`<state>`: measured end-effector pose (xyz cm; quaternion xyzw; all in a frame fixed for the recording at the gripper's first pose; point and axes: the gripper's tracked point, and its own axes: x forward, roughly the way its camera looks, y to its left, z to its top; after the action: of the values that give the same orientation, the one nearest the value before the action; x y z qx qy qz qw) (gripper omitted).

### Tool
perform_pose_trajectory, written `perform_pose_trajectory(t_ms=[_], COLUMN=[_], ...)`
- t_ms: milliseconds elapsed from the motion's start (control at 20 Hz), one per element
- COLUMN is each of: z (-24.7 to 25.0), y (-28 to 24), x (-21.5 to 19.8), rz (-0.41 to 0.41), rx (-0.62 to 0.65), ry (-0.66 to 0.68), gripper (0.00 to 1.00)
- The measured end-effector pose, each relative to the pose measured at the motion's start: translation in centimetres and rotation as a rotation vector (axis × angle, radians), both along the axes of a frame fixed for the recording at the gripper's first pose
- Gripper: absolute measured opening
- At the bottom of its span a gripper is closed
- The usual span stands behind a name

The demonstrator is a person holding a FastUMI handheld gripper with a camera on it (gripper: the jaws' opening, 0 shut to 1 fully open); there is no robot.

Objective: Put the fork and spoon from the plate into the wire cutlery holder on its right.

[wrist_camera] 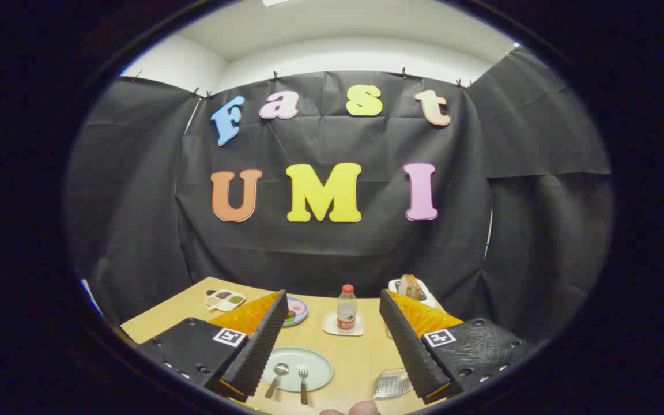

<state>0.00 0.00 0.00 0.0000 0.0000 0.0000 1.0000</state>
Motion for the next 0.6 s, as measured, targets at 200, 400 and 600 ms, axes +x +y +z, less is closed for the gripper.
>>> perform_pose_trajectory(t_ms=[200,400,600], z=[0.17,0.27,0.47], y=[0.13,0.08,-0.25], x=[0.03,0.05,0.02], rz=[0.007,0.002,-0.010], rx=[0.005,0.006,0.008], ry=[-0.004,-0.004,0.002], gripper=[0.96,0.96,0.95])
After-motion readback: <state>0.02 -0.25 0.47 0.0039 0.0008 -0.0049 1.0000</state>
